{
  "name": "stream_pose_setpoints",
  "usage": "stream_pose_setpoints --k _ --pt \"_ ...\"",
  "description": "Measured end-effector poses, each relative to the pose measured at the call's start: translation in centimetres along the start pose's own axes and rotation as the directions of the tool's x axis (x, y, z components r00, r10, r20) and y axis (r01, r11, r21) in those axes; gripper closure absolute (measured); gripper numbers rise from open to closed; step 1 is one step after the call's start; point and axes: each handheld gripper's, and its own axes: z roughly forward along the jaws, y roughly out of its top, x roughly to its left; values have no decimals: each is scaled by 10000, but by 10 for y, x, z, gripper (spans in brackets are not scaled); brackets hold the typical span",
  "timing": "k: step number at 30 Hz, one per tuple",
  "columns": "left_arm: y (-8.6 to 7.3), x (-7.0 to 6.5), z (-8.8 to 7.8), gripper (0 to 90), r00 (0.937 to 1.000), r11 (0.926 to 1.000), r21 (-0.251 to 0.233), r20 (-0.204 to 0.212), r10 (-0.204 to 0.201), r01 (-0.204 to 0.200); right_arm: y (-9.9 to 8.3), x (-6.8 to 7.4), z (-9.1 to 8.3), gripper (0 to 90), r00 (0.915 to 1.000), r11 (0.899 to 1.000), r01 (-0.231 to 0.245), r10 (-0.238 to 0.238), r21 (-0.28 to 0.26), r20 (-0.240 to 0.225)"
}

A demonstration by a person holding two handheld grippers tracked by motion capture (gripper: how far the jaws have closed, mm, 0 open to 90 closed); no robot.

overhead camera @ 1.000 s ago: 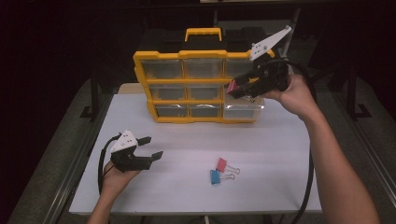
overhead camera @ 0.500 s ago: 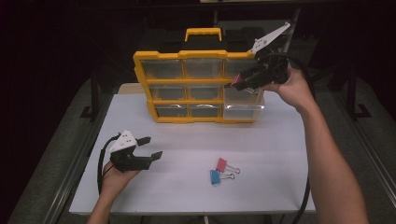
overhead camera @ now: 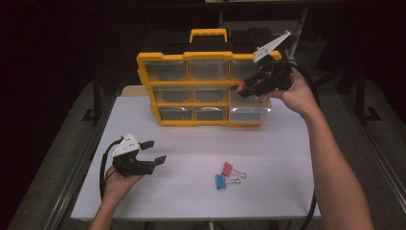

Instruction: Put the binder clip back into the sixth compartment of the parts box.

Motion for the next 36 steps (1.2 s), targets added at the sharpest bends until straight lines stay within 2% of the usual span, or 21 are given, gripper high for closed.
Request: stream_pose_setpoints --k 2,3,4,9,12,16,19,21,24,25,32,33,36 --pt "0 0 0 278 10000 10000 3 4 6 -6 -2 -1 2 485 10000 10000 -16 16 69 57" --pt "0 0 0 278 10000 10000 -7 5 -4 4 -3 -3 4 485 9997 9997 222 -223 71 106" --pt "0 0 0 278 10000 10000 -17 6 -12 12 -4 -2 4 485 9999 9998 22 -24 184 126" --pt "0 -1 1 278 10000 10000 16 30 -42 42 -10 -3 8 485 9999 9995 -164 163 268 33" --pt "0 -2 1 278 10000 10000 17 40 -42 42 -13 -6 13 485 9998 9988 162 -168 470 124" --pt "0 -2 1 278 10000 10000 7 23 -52 52 -14 -4 14 485 9999 9984 -154 155 540 -6" --pt "0 -2 1 278 10000 10000 -14 26 -33 33 -15 -3 13 484 9997 9983 -233 234 527 -8" --pt "0 -2 1 278 10000 10000 -24 37 -39 39 -16 -5 14 483 10000 9985 38 -42 539 85" --pt "0 -2 1 278 10000 10000 9 12 -32 32 -16 -5 14 467 10000 9984 -2 -3 563 86" --pt "0 -2 1 278 10000 10000 20 2 -75 75 -16 -5 13 432 9998 9987 -176 169 470 135" --pt "0 -2 1 278 10000 10000 28 23 -44 44 -16 -2 9 439 9998 9994 -118 113 310 153" --pt "0 -2 1 279 10000 10000 26 16 -46 46 -15 0 7 439 9994 9991 -305 300 303 158" --pt "-1 -2 1 278 10000 10000 -19 13 -63 63 -14 4 4 439 9995 9992 -290 288 264 88"
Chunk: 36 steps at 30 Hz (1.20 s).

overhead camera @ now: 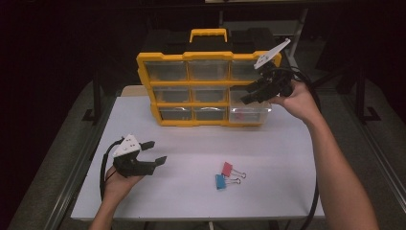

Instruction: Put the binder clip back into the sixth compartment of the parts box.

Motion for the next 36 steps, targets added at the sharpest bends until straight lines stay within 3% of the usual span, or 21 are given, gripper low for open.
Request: stream_pose_setpoints --k 7,18,28,36 --pt "1 1 0 278 9997 9997 -33 -43 223 -223 2 12 -10 435 9996 9992 254 -257 -321 -88" --pt "0 0 0 279 10000 10000 -62 -44 61 -61 4 43 -15 427 9948 9936 969 -985 -584 -265" --pt "0 0 0 278 10000 9999 -127 -43 79 -80 -5 65 -1 422 9875 9886 1430 -1457 -472 -606" --pt "0 1 0 279 10000 10000 -87 -45 18 -18 -23 76 11 422 9868 9897 1334 -1374 -511 -862"
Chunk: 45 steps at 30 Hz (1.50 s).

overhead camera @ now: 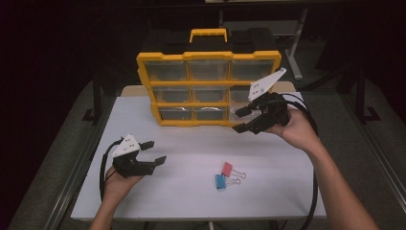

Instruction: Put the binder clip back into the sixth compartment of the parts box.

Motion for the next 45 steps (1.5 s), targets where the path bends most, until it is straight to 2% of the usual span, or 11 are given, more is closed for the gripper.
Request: stream_pose_setpoints --k 1,8,11,16,27,28,36,38,39,41,45 --pt "0 0 0 278 10000 10000 9 -8 20 -20 -3 0 2 422 9999 9999 105 -105 19 41" --pt "0 -1 1 278 10000 10000 44 12 24 -24 -16 10 10 422 9998 9998 -201 202 83 -93" --pt "0 -1 1 278 10000 10000 -16 5 30 -30 -20 12 13 422 10000 10000 -4 4 83 -59" --pt "0 -1 0 278 10000 10000 7 -11 15 -15 -26 19 21 418 9999 9998 -21 24 187 -133" --pt "0 0 0 278 10000 10000 -8 -15 49 -49 -41 28 40 417 9993 9994 -154 164 318 -322" --pt "0 -1 0 278 10000 10000 6 -15 42 -42 -42 27 42 417 9997 9993 -3 12 367 -243" --pt "0 -1 0 278 10000 10000 -3 4 -14 14 -48 33 54 417 9991 9988 -14 34 483 -414" --pt "0 0 -1 278 10000 10000 18 -18 34 -34 -50 33 58 416 9990 9987 185 -165 474 -408" --pt "0 0 -1 278 10000 10000 4 -16 27 -27 -51 34 59 415 9989 9988 23 1 487 -475" --pt "0 0 -1 278 10000 10000 18 -22 52 -52 -52 33 62 414 9989 9986 167 -145 492 -440" --pt "0 0 -1 278 10000 9999 72 -10 94 -94 -54 36 65 410 9988 9983 54 -26 572 -482"
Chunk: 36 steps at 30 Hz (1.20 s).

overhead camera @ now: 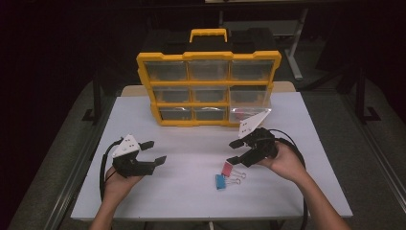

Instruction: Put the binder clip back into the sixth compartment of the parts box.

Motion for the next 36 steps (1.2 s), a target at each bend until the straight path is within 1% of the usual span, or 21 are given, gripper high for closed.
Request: stream_pose_setpoints --k 7,9,12,14,16,19,22,23,26,28,30,31,32,33,34,36 --pt "0 0 0 278 10000 10000 -31 -9 -7 7 -6 5 14 410 9999 9998 1 2 203 -145" --pt "0 0 0 278 10000 10000 -25 9 -17 17 -8 6 18 410 9998 9998 17 -13 178 -214" --pt "0 0 0 278 10000 10000 18 13 -3 3 -10 7 24 410 9997 9996 53 -46 273 -229" --pt "0 0 0 278 10000 10000 17 15 -13 13 -12 8 27 408 9998 9992 -40 49 408 -214" --pt "0 0 0 278 10000 10000 -1 14 2 -2 -14 8 32 407 9997 9988 -30 41 494 -221" --pt "0 0 0 278 10000 10000 -15 24 -1 1 -18 9 38 405 9999 9975 -81 90 696 -120" --pt "0 0 1 278 10000 10000 -11 27 7 -7 -20 9 41 403 9999 9971 -83 89 756 -79" --pt "0 0 1 278 10000 10000 -12 29 0 0 -22 9 44 402 9999 9965 -117 115 831 33" --pt "0 0 0 278 10000 10000 -20 34 -6 6 -23 8 47 401 9997 9958 -225 213 893 149" --pt "0 0 1 278 10000 10000 -19 45 -16 16 -25 7 50 394 9995 9952 -204 180 954 267" --pt "0 0 1 278 10000 10000 -17 47 -15 15 -26 7 52 388 9988 9934 -393 359 1074 338" --pt "-1 0 1 279 10000 10000 -3 47 -5 5 -27 6 54 385 9988 9933 -368 329 1092 368" --pt "-1 0 1 278 10000 10000 8 55 -5 5 -28 6 56 383 9983 9921 -463 419 1167 405" --pt "-1 0 1 279 10000 10000 5 64 -2 2 -29 6 57 380 9983 9918 -445 397 1197 426" --pt "-1 0 1 278 10000 10000 10 66 0 0 -29 6 58 379 9978 9910 -556 506 1221 431" --pt "-1 0 1 278 10000 10000 -9 66 -8 9 -31 5 61 379 9976 9904 -578 524 1258 462"
